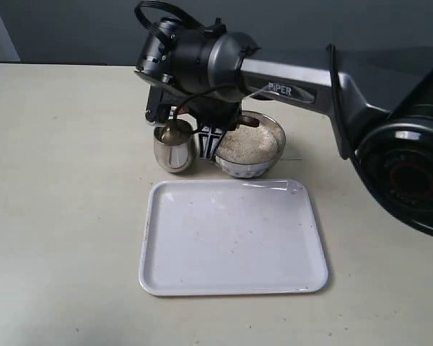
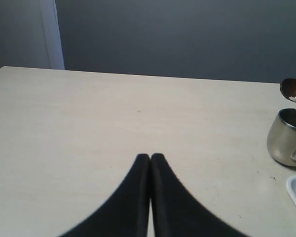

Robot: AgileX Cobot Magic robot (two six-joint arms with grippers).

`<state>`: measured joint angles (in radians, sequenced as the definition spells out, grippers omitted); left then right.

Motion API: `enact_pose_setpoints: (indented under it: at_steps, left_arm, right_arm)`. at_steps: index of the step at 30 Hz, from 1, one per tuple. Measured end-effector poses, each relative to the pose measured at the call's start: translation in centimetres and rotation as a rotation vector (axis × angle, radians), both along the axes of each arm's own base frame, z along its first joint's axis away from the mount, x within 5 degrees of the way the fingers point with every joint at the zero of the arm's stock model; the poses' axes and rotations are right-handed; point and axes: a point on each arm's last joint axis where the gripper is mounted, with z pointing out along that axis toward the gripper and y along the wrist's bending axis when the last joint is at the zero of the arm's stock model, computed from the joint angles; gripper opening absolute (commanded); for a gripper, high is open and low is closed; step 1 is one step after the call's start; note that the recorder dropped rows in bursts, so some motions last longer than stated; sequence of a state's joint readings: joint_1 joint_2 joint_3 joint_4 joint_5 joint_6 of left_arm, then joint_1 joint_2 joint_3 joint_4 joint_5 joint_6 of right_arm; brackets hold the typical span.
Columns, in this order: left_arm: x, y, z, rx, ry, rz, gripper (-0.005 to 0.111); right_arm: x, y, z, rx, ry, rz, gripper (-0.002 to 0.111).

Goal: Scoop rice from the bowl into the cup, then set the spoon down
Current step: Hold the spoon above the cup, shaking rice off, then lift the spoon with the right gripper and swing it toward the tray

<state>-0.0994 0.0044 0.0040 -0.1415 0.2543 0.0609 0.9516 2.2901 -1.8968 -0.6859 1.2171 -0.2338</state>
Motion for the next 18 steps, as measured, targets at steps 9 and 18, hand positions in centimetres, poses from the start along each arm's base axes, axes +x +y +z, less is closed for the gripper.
enact_pose_setpoints:
  at_steps: [9,18]
  left_arm:
    - [0.0,0.0,0.0,0.0,0.0,0.0,0.001]
    - [0.0,0.0,0.0,0.0,0.0,0.0,0.001]
  right_arm:
    - [-0.1,-0.6,-1.1,-0.046,0.016,0.002,-0.001]
    - [-0.1,-1.0,-1.5,-0.086,-0.017,0.002,-0.001]
